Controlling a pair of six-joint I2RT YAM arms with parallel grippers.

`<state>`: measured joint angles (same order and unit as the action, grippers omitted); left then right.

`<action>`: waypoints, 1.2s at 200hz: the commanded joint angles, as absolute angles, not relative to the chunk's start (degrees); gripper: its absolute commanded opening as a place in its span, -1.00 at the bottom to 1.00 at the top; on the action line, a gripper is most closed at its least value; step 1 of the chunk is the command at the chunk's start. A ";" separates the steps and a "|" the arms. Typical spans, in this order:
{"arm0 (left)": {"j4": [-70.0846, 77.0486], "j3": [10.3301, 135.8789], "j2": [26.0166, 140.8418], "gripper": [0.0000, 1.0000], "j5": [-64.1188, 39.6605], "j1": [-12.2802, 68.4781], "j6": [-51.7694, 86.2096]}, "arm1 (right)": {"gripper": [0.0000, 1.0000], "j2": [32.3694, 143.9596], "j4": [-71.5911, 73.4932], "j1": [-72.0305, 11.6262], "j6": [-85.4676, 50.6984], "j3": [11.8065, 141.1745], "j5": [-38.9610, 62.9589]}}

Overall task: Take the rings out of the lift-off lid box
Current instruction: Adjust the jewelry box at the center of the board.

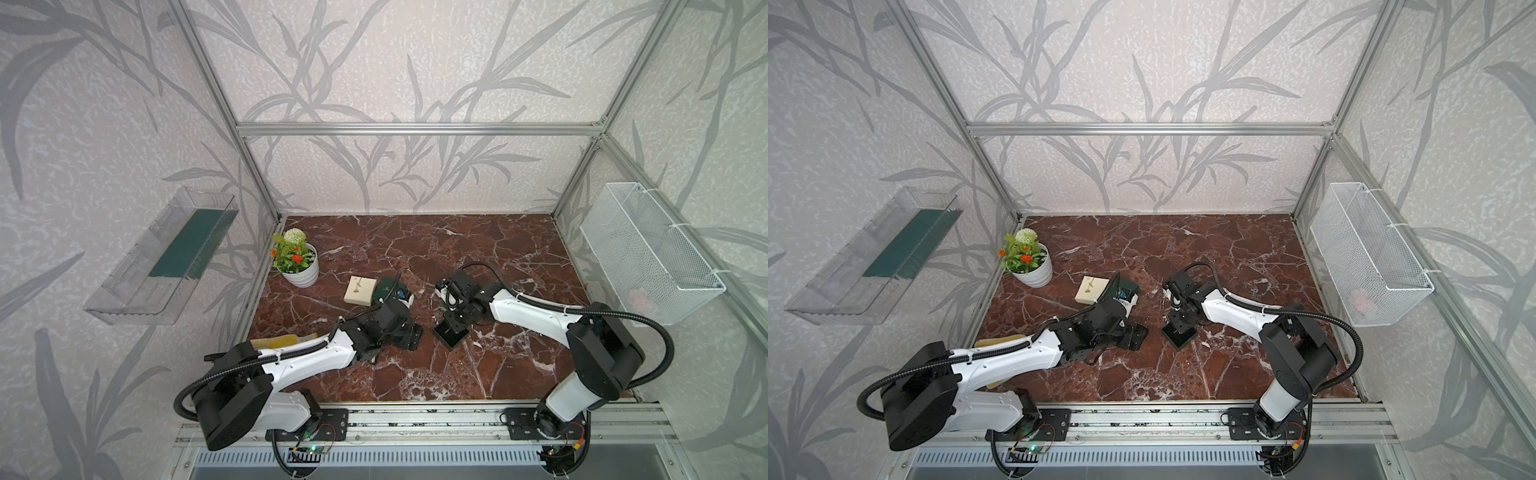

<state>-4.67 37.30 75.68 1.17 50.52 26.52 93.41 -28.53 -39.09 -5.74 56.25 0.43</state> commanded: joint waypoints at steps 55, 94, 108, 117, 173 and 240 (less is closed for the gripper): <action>-4.42 39.29 77.61 0.66 0.27 50.36 27.26 | -0.25 90.72 -26.14 -39.55 -7.98 56.01 5.29; -4.48 39.21 77.35 0.66 0.52 50.36 27.59 | -0.25 88.44 -27.98 -39.55 -14.52 56.14 1.93; -4.49 39.11 77.17 0.66 0.57 50.41 27.73 | -0.25 86.24 -31.20 -39.55 -20.39 56.10 -2.61; -4.44 39.11 77.08 0.66 0.45 50.36 27.82 | -0.30 84.72 -32.99 -39.55 -24.26 55.84 -3.73; -4.34 38.97 77.17 0.66 0.26 50.36 27.95 | -0.36 76.53 -33.88 -41.04 -45.89 49.49 -2.30; -4.22 38.91 77.61 0.66 0.26 50.36 27.86 | -0.35 73.74 -34.19 -41.48 -57.84 44.94 -4.36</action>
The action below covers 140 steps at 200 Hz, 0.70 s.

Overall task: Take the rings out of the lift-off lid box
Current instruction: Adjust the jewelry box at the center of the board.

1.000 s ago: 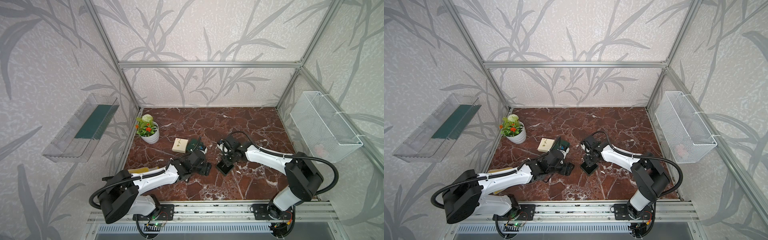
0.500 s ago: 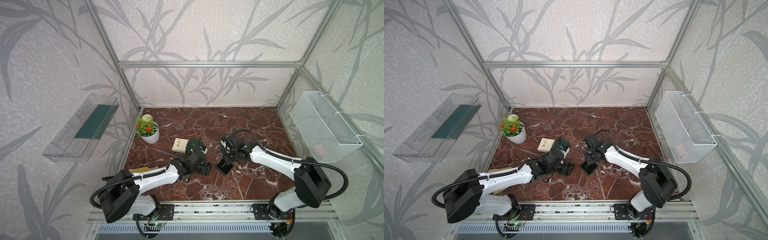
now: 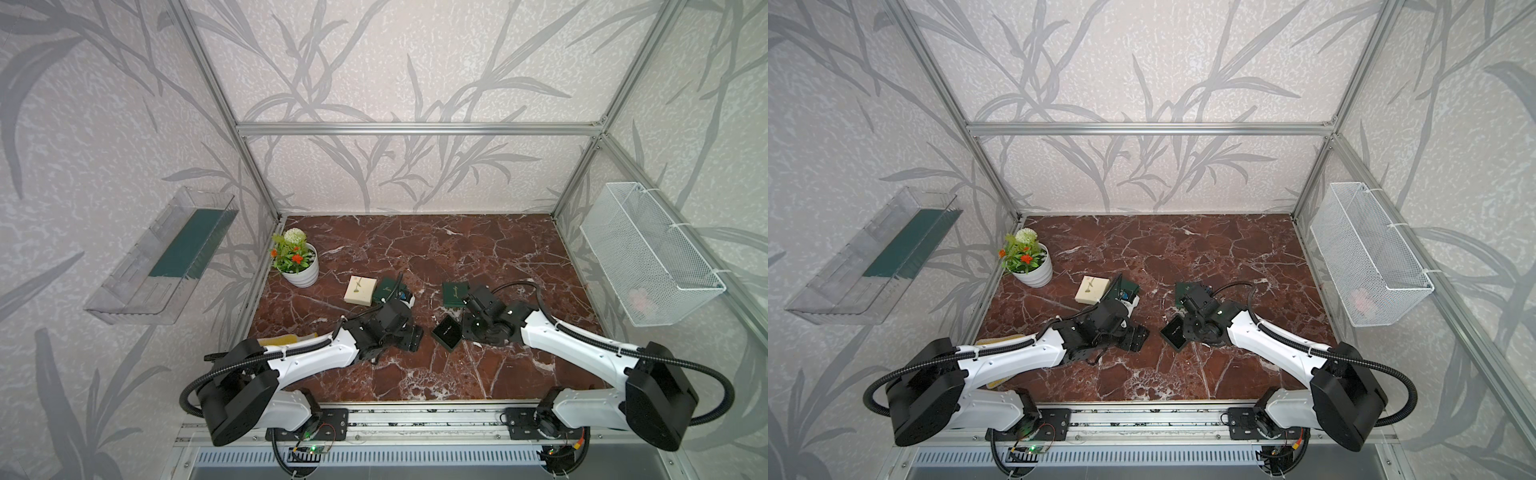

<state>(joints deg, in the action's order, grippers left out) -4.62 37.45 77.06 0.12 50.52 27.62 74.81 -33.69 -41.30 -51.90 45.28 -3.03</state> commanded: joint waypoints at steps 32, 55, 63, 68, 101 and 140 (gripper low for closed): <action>-4.15 38.93 77.65 0.66 0.40 50.36 27.93 | -0.35 75.45 -31.58 -41.44 -58.17 44.06 -3.52; -4.39 39.02 77.71 0.66 0.69 50.36 27.86 | -0.34 77.25 -30.39 -41.48 -58.37 44.45 -2.57; -4.41 39.01 77.70 0.66 0.70 50.35 27.86 | -0.34 78.04 -30.57 -41.48 -58.35 44.92 -2.56; -4.47 39.02 77.70 0.66 0.75 50.34 27.86 | -0.34 78.47 -30.76 -41.48 -58.47 45.18 -2.62; -4.64 38.91 77.41 0.66 1.10 50.29 27.64 | -0.34 80.38 -31.06 -41.48 -58.60 45.88 -3.69; -4.77 38.78 77.20 0.66 1.41 50.27 27.69 | -0.36 83.23 -28.24 -41.49 -56.98 46.64 -2.55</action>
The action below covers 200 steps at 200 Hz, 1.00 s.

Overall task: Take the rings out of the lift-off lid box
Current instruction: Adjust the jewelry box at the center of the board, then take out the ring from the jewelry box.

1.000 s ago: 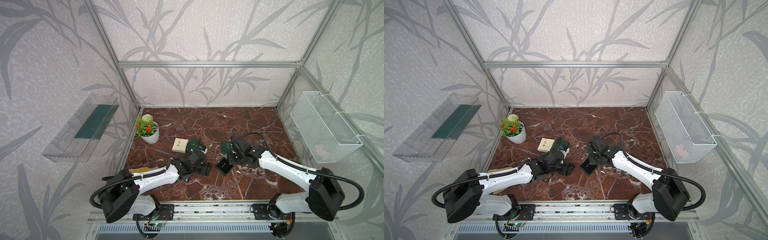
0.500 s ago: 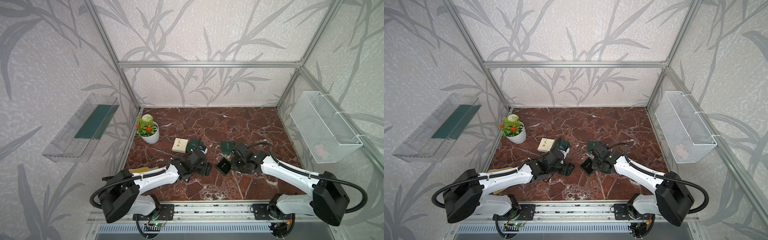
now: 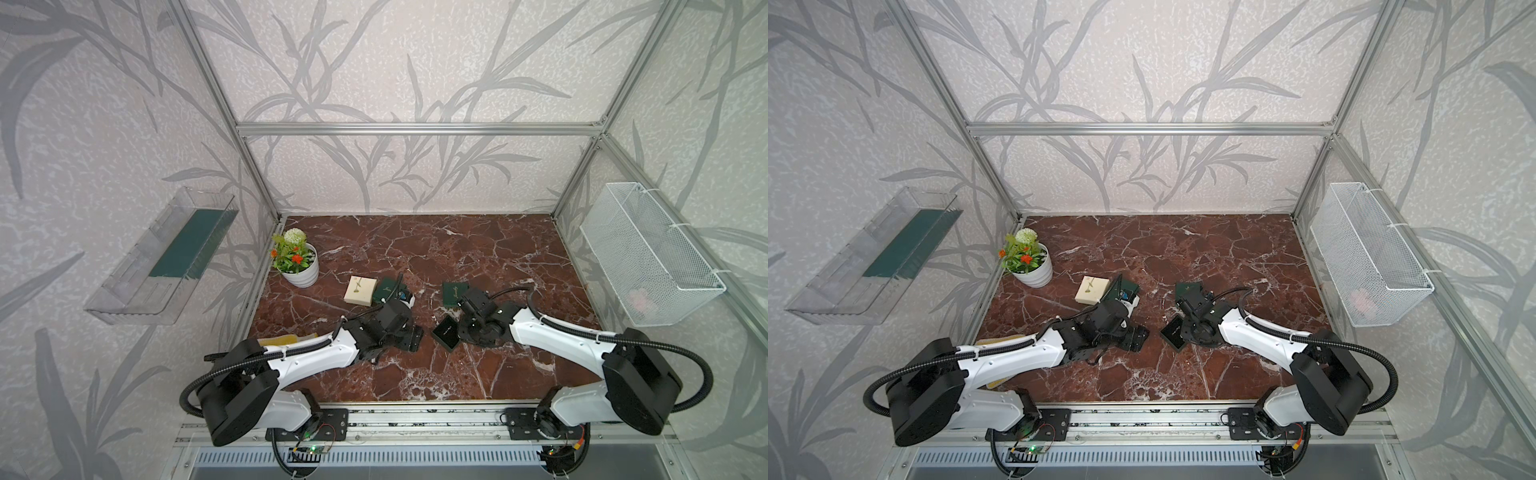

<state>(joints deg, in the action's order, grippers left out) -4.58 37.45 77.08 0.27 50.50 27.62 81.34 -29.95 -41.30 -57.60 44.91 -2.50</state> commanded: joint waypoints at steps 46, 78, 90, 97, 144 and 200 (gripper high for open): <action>-4.68 38.65 77.27 0.66 2.10 50.27 27.47 | -0.40 88.61 -27.16 -41.49 -52.19 50.69 -2.96; -4.69 38.51 77.34 0.66 2.77 50.19 27.49 | -0.42 92.46 -27.28 -41.48 -43.83 55.38 -4.45; -4.57 38.44 77.51 0.66 2.81 50.19 27.51 | -0.41 93.58 -29.46 -41.46 -41.28 57.95 -4.69; -4.48 38.49 77.59 0.66 2.88 50.19 27.51 | -0.40 93.64 -30.51 -41.57 -40.38 58.99 -5.02; -4.23 38.65 78.93 0.64 2.63 50.10 28.99 | -0.37 88.31 -32.81 -42.83 -35.58 59.41 -6.96; -3.28 37.14 76.78 0.59 1.78 50.01 32.38 | -0.39 88.88 -30.52 -44.64 -26.30 59.39 0.51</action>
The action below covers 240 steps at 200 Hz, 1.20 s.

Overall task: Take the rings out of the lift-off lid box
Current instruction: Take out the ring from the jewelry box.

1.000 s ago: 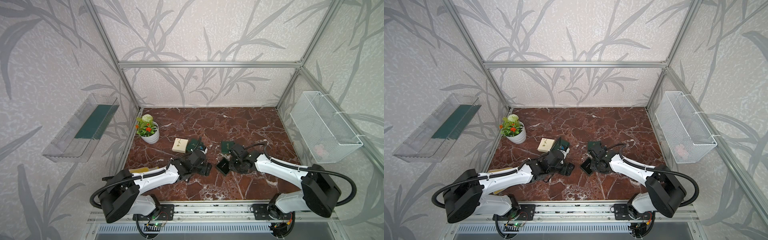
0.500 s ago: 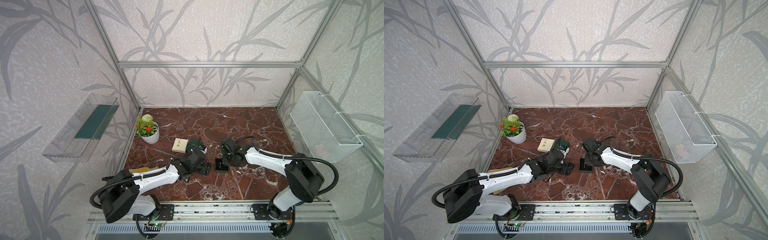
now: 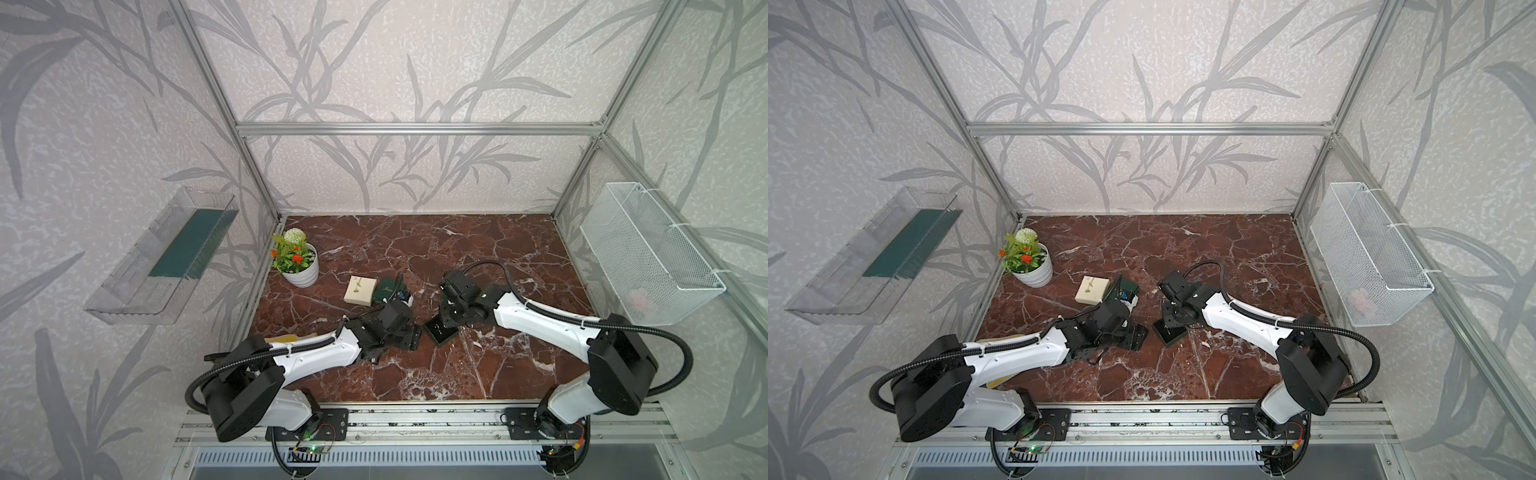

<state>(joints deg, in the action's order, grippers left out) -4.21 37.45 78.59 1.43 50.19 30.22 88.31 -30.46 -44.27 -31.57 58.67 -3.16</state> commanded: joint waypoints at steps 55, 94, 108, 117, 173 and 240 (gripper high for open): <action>-2.92 35.57 75.23 0.57 3.94 50.01 34.85 | -0.39 94.40 -29.63 -45.52 -23.84 61.32 2.24; -2.44 35.24 75.31 0.57 3.70 50.01 36.10 | -0.42 96.67 -28.38 -45.70 -24.00 61.25 2.00; -2.33 35.16 75.50 0.57 3.70 50.02 36.21 | -0.45 97.24 -27.86 -45.70 -24.27 61.11 2.28; -2.14 35.09 75.63 0.57 3.78 50.01 36.31 | -0.49 97.47 -27.90 -45.70 -24.43 61.17 1.83; -1.91 34.89 76.55 0.57 4.00 50.01 36.70 | -0.74 99.89 -27.33 -45.70 -24.98 60.75 0.60; -0.86 35.73 78.63 0.57 4.67 50.08 38.27 | -0.88 98.15 -27.07 -45.70 -26.49 60.03 -1.40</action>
<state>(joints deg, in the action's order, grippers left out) -2.00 35.38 77.43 3.38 50.19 36.51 99.39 -27.00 -45.45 -25.52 60.14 0.21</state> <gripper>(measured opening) 0.784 0.073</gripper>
